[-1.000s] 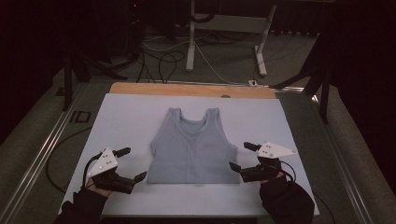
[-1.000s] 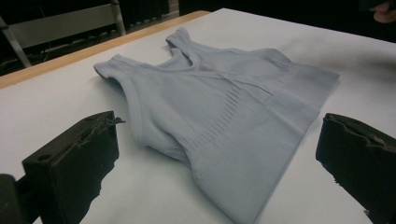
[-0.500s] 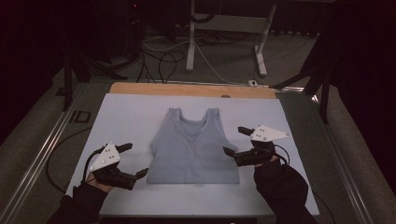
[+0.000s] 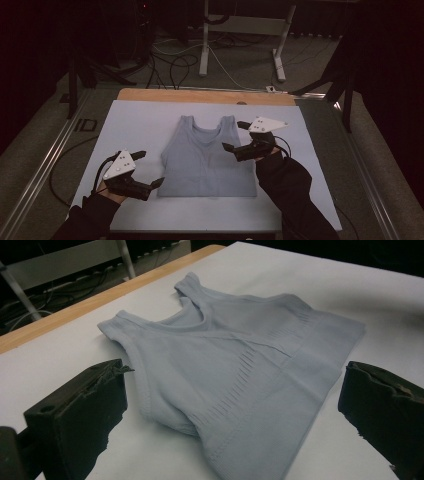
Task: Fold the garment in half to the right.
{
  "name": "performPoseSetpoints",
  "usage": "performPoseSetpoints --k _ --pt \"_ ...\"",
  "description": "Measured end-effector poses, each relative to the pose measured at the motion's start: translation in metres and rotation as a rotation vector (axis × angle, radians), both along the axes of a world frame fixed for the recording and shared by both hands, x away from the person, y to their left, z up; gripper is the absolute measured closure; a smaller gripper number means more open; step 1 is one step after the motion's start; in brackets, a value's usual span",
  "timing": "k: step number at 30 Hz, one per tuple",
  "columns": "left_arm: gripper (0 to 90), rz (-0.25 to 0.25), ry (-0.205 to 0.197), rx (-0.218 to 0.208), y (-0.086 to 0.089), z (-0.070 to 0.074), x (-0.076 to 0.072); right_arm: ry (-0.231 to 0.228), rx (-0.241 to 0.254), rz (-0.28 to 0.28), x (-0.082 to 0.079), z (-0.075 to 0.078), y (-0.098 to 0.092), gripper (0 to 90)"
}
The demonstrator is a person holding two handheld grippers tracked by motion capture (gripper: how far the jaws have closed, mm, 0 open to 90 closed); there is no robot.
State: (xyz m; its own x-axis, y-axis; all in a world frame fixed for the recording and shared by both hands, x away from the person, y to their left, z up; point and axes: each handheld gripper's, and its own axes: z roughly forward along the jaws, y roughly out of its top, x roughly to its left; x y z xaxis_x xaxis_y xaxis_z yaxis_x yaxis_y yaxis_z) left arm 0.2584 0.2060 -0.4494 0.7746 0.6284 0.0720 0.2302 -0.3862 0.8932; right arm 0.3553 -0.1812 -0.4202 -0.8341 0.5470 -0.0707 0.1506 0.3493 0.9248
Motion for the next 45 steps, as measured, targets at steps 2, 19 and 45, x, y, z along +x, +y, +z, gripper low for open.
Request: performPoseSetpoints --k 2,19,45 --pt "0.1 0.009 0.004 -0.003 -0.001 0.001 0.0 0.0 -0.01 0.009 0.005 0.0 0.007 8.1" --pt "0.1 0.071 0.026 -0.002 -0.017 -0.008 0.005 -0.008 -0.043 0.086 0.041 0.002 0.059 8.1" --pt "4.0 0.088 0.26 0.057 -0.027 -0.061 0.016 0.036 -0.034 0.146 0.076 -0.027 0.113 8.1"
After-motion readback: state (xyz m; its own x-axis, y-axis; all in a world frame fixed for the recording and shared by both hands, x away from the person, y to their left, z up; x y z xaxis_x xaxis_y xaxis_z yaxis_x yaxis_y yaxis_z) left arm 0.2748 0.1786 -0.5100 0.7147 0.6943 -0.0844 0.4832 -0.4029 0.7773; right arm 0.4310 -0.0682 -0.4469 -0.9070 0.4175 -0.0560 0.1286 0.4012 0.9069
